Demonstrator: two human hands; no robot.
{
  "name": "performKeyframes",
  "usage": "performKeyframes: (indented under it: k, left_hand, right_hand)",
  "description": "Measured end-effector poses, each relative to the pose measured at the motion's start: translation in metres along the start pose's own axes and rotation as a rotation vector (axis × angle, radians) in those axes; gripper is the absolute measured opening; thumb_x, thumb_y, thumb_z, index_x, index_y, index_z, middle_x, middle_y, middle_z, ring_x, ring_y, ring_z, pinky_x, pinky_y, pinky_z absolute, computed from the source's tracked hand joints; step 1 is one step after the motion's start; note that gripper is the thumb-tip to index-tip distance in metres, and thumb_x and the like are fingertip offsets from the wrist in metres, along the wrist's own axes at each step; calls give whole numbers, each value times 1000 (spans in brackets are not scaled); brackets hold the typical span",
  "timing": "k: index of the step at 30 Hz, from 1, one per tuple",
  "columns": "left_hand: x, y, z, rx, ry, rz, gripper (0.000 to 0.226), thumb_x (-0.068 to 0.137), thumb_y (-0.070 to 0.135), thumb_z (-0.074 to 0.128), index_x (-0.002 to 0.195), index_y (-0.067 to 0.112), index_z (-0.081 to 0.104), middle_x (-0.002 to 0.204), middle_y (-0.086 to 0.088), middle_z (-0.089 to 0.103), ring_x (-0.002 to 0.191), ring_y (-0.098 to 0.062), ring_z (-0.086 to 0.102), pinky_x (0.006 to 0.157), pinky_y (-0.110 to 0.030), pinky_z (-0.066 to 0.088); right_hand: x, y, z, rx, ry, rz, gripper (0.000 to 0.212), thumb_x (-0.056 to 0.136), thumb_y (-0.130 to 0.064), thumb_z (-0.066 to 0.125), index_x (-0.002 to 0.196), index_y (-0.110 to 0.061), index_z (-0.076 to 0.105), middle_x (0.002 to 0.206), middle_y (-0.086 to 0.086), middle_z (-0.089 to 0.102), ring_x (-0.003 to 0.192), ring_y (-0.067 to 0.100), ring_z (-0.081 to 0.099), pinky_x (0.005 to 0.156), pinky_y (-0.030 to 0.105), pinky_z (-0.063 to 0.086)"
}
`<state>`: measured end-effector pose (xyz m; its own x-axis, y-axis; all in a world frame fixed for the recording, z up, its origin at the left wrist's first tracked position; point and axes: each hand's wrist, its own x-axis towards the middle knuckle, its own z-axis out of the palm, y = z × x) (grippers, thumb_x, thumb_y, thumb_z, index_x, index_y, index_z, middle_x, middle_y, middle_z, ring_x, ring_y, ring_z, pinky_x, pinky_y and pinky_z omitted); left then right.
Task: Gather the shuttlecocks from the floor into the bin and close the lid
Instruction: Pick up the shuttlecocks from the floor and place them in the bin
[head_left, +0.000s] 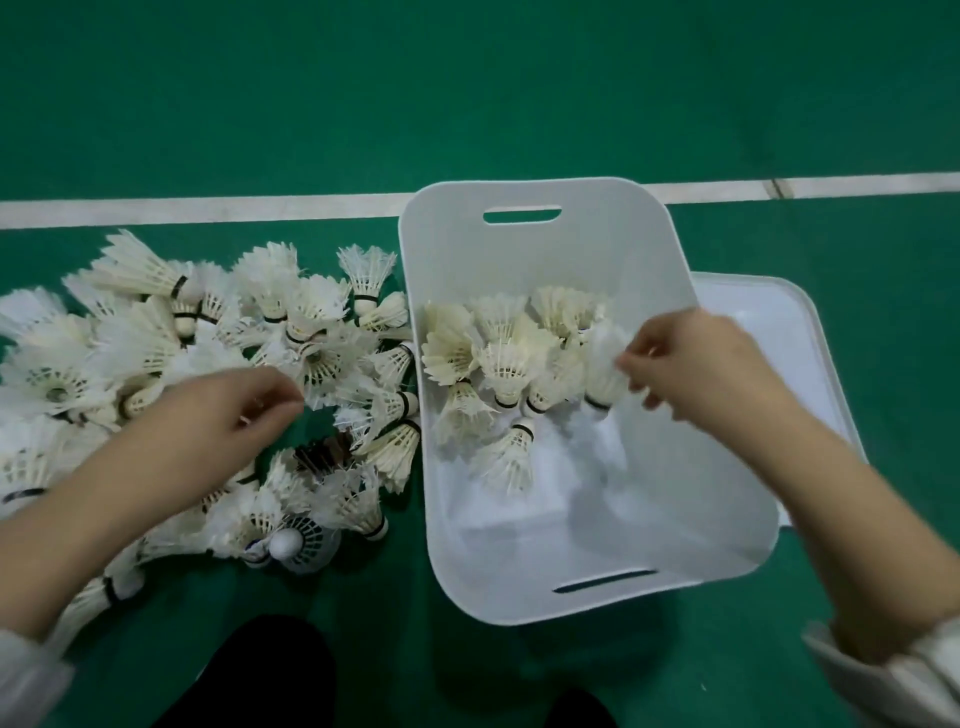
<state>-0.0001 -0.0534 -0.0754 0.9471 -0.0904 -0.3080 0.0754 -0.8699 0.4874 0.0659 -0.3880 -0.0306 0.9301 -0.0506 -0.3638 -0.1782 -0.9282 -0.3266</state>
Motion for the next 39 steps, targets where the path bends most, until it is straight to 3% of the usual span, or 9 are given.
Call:
performKeyframes:
  k: [3, 6, 11, 16, 22, 29, 33, 36, 39]
  left_hand:
    - [-6, -9, 19, -1, -73, 14, 9, 87, 25, 58, 87, 34, 58, 82, 16, 63, 73, 2, 57, 63, -21, 46]
    - [-9, -11, 34, 1, -102, 24, 6, 87, 25, 58, 88, 31, 60, 82, 15, 61, 75, 1, 57, 65, -25, 46]
    - [-9, -13, 48, 19, -152, 53, 5, 88, 28, 57, 91, 29, 61, 84, 11, 61, 77, -4, 57, 68, -29, 47]
    - [-7, -15, 50, -21, -142, 80, 5, 87, 29, 57, 91, 30, 60, 85, 11, 60, 76, -5, 58, 70, -34, 50]
    - [-9, -15, 47, -4, -160, 74, 6, 88, 30, 55, 92, 30, 59, 86, 12, 59, 77, -3, 57, 71, -32, 49]
    - [-10, -24, 32, 46, -146, 33, 11, 91, 33, 50, 98, 31, 57, 93, 14, 57, 83, -4, 55, 76, -30, 48]
    - [-11, -40, 14, 31, -43, -22, 13, 92, 30, 50, 100, 27, 59, 91, 11, 59, 80, -7, 56, 71, -28, 47]
    - [-11, -58, 4, 7, 104, -100, 13, 91, 25, 53, 101, 21, 60, 92, 4, 59, 84, -14, 57, 69, -29, 42]
    - [-3, -78, -2, -34, 295, -185, 23, 90, 22, 55, 111, 15, 58, 104, -2, 56, 96, -20, 55, 77, -28, 40]
  right_hand:
    - [18, 19, 47, -82, -61, 94, 16, 82, -10, 52, 73, -3, 62, 72, 14, 70, 65, 29, 67, 59, 34, 55]
    - [33, 28, 70, -146, -17, 107, 19, 82, -1, 47, 63, -5, 49, 73, 16, 61, 76, 36, 65, 53, 29, 46]
    - [43, 31, 85, -207, 7, 65, 21, 90, -13, 42, 93, -4, 61, 90, 18, 64, 85, 33, 63, 68, 30, 46]
    - [42, 32, 82, -169, -38, 77, 25, 83, -1, 47, 106, -4, 57, 97, 17, 66, 83, 37, 64, 76, 36, 53]
    - [29, 23, 57, -261, 1, 31, 30, 87, -19, 50, 116, -18, 57, 103, 11, 68, 94, 32, 61, 75, 33, 45]
    - [-5, -74, 22, -93, 48, -336, 17, 90, -25, 49, 96, -20, 64, 92, 0, 70, 83, 22, 62, 74, 33, 49]
    - [-36, -147, 28, -67, -117, -685, 20, 94, -21, 43, 99, -19, 62, 94, -6, 64, 82, 12, 58, 72, 26, 49]
    - [-37, -182, 68, -242, -207, -810, 19, 92, -16, 45, 107, -14, 56, 105, 3, 59, 92, 21, 58, 72, 31, 49]
    - [-25, -199, 115, -566, -374, -677, 34, 90, -8, 47, 124, -8, 48, 127, 13, 47, 114, 31, 51, 82, 37, 44]
